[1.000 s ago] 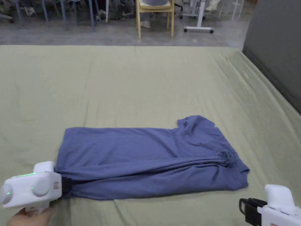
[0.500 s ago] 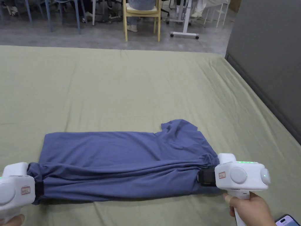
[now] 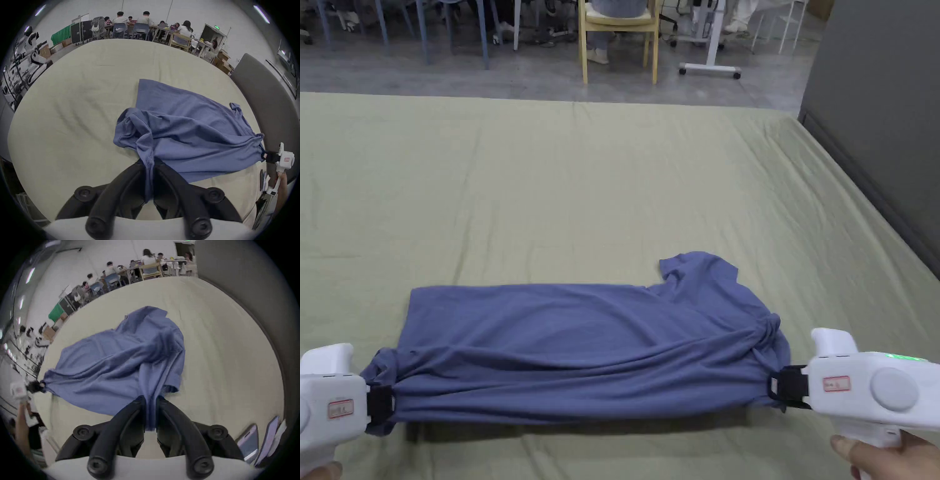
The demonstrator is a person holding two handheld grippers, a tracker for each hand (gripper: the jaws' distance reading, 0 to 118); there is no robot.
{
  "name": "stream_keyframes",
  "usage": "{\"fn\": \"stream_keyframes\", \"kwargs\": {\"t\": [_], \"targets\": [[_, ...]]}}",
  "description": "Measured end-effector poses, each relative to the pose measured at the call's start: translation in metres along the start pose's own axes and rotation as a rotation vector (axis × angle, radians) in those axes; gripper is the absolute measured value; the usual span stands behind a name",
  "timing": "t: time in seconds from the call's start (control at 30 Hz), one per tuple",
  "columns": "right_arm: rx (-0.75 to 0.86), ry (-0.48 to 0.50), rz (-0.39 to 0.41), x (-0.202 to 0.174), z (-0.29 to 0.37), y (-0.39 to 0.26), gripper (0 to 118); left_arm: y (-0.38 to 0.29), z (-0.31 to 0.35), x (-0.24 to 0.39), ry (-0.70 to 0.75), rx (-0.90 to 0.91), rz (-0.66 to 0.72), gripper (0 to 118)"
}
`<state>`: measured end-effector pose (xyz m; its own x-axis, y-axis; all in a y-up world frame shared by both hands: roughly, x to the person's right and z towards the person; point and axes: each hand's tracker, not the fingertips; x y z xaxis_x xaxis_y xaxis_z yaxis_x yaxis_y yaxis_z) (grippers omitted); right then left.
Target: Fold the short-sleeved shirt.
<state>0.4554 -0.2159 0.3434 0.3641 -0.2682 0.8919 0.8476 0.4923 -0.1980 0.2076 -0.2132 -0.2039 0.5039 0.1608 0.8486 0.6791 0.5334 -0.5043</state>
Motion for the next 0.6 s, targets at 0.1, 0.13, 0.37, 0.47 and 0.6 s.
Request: {"fn": "stream_keyframes", "kwargs": {"t": [0.1, 0.13, 0.37, 0.47, 0.6], "targets": [[-0.034, -0.016, 0.017, 0.004, 0.018, -0.018, 14, -0.013, 0.013, -0.009, -0.016, -0.034, -0.014, 5], [-0.044, -0.02, 0.021, 0.003, 0.021, -0.028, 14, -0.019, 0.016, -0.012, -0.025, -0.04, -0.01, 5], [-0.106, -0.089, 0.049, 0.007, 0.012, -0.064, 13, -0.049, 0.016, -0.015, -0.001, -0.094, -0.032, 5], [-0.118, -0.106, 0.045, 0.013, -0.005, -0.066, 12, -0.054, -0.002, -0.013, 0.024, -0.134, -0.036, 5], [-0.148, -0.116, 0.027, 0.013, -0.026, -0.068, 11, -0.061, -0.023, -0.011, 0.055, -0.164, -0.04, 5]]}}
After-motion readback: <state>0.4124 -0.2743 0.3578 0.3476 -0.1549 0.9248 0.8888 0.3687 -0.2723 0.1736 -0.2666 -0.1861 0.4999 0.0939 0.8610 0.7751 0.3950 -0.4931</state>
